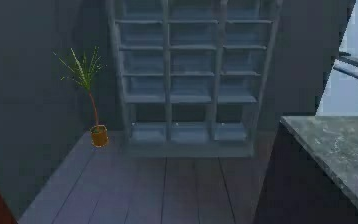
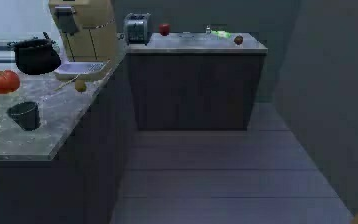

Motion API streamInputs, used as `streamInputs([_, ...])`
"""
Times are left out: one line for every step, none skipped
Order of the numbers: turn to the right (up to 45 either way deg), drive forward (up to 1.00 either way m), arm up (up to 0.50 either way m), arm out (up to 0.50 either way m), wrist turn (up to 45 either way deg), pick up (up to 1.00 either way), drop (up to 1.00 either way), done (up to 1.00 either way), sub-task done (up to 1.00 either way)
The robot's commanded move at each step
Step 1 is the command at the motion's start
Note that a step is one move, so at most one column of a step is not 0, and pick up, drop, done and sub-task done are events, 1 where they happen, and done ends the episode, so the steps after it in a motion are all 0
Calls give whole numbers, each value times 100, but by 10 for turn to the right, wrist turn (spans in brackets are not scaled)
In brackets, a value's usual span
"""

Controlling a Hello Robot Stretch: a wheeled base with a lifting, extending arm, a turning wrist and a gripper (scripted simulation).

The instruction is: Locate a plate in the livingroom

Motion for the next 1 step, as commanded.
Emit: streamInputs([-450,0,0,0,0,0,0,0,0])
